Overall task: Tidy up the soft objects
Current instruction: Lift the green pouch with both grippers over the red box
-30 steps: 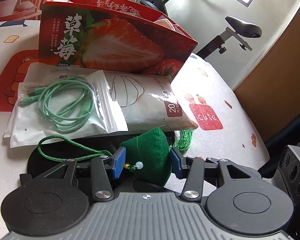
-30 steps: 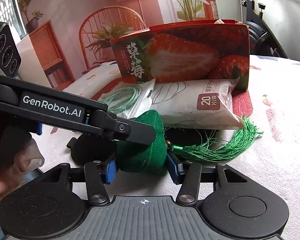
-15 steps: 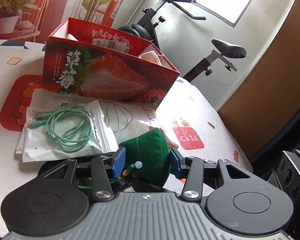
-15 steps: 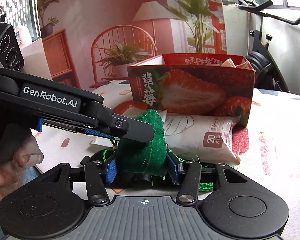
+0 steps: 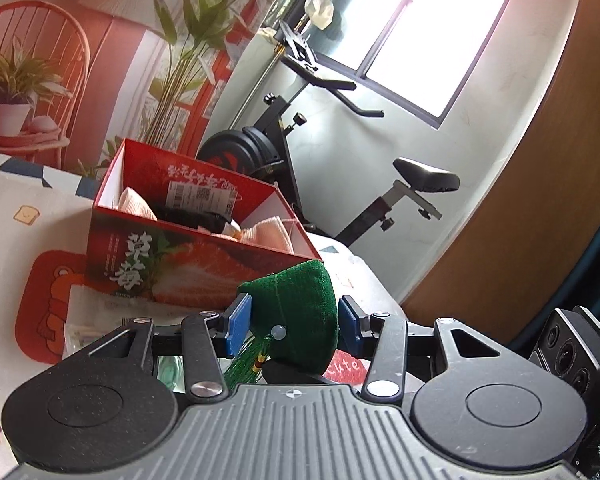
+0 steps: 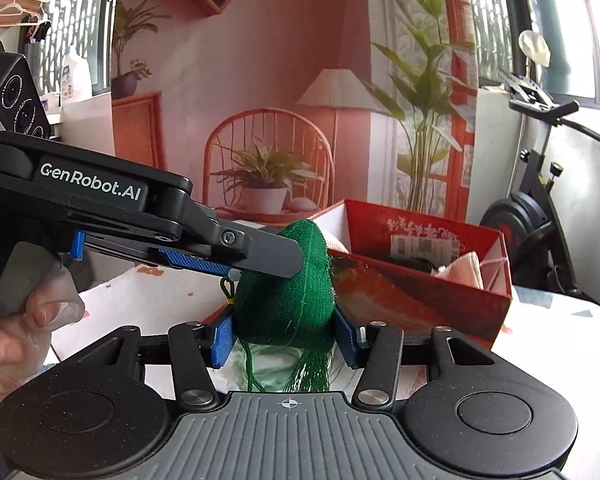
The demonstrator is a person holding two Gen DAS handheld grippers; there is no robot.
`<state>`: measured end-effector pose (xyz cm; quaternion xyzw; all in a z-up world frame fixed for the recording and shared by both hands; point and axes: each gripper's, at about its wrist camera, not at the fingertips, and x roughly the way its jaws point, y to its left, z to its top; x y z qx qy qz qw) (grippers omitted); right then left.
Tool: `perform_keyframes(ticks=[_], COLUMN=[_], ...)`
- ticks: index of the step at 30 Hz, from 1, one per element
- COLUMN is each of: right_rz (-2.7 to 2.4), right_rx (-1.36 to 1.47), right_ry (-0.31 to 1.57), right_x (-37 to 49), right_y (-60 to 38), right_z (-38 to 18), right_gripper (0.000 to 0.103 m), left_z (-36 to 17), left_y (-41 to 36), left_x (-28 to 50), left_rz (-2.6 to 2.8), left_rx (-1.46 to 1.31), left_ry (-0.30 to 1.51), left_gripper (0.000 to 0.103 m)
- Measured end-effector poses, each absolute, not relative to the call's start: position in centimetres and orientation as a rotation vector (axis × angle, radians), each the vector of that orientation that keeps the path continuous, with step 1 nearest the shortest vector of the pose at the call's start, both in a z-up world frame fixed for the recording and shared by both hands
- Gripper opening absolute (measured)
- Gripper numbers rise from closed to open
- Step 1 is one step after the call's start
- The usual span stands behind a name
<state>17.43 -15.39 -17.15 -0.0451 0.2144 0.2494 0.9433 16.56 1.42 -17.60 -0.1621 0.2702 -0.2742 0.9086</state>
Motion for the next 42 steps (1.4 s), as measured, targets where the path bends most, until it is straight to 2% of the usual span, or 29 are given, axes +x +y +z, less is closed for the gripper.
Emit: perform_keyframes(ticks=[16, 22, 30, 42], right_rz=[0.531, 0.532, 0.543, 0.513], right_rx=[-0.155, -0.170, -0.157, -0.108], right_ry=[0.278, 0.242, 0.266, 0.359], right_x=[27.4, 31.1, 35.9, 42.2], right_y=[-15.2, -15.5, -15.7, -16.1], right_z=[-8.5, -7.1, -8.5, -14.2], right_gripper=[0.047, 0.047, 0.047, 0.047], left_z=[-9.3, -8.0, -9.5, -14.5], left_y=[0.2, -0.4, -0.8, -1.2], left_x=[23.5, 26.1, 30.2, 37.0], left_rz=[-0.514, -0.500, -0.483, -0.483], left_rx=[-0.292, -0.282, -0.242, -0.264], left_ry=[0.428, 0.406, 0.427, 0.518], left_gripper=[0.049, 0.049, 0.049, 0.049])
